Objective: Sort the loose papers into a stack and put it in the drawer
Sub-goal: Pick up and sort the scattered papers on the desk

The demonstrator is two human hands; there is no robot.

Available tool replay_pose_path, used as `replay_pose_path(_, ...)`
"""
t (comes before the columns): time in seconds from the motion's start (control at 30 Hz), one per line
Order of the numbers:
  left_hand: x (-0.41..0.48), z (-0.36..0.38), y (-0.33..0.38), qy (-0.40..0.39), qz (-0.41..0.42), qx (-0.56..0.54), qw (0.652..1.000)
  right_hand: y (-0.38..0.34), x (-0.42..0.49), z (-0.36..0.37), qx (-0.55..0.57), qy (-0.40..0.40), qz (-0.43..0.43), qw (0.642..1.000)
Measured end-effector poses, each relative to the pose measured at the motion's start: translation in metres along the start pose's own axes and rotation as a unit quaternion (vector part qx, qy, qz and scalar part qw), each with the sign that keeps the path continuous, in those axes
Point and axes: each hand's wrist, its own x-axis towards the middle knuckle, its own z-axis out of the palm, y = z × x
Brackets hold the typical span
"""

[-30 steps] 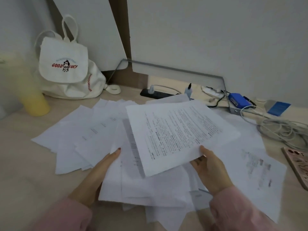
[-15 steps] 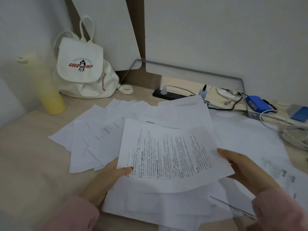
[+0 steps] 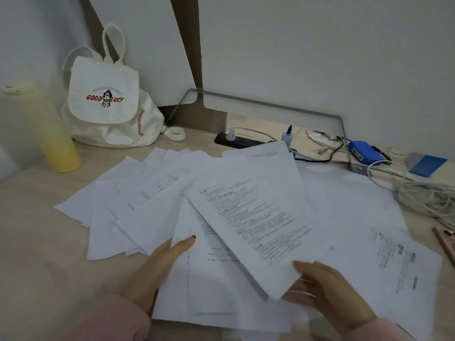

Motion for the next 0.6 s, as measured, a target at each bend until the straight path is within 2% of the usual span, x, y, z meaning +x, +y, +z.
replay_pose_path(0.13, -0.004, 0.023, 0.0, -0.012, 0.014, -0.008, 1.0, 0.011, -0.011, 0.016, -0.062, -0.101, 0.081, 0.99)
replay_pose_path(0.2, -0.002, 0.029, -0.004, -0.013, 0.02, 0.0, 1.0, 0.012, -0.015, 0.022, -0.112, -0.155, 0.089, 0.977)
replay_pose_path(0.27, -0.003, 0.03, -0.006, 0.006, 0.029, 0.005, 1.0, 0.008, -0.022, 0.02, -0.145, -0.171, 0.074, 0.972)
replay_pose_path(0.3, -0.003, 0.029, -0.006, 0.014, 0.037, 0.008, 0.999, 0.004, -0.024, 0.017, -0.152, -0.15, 0.052, 0.976)
replay_pose_path(0.37, -0.006, 0.025, -0.003, 0.022, 0.059, 0.014, 0.998, -0.001, -0.02, 0.001, -0.16, -0.053, -0.031, 0.985)
replay_pose_path(0.47, -0.016, 0.01, 0.005, 0.017, 0.1, 0.017, 0.995, -0.008, -0.005, -0.023, -0.183, 0.114, -0.175, 0.961)
replay_pose_path(0.53, -0.02, -0.001, 0.006, -0.007, 0.109, 0.018, 0.994, -0.012, 0.006, -0.031, -0.178, 0.126, -0.189, 0.958)
replay_pose_path(0.6, -0.02, -0.007, 0.005, -0.02, 0.1, -0.003, 0.995, -0.015, 0.019, -0.027, -0.132, 0.054, -0.145, 0.979)
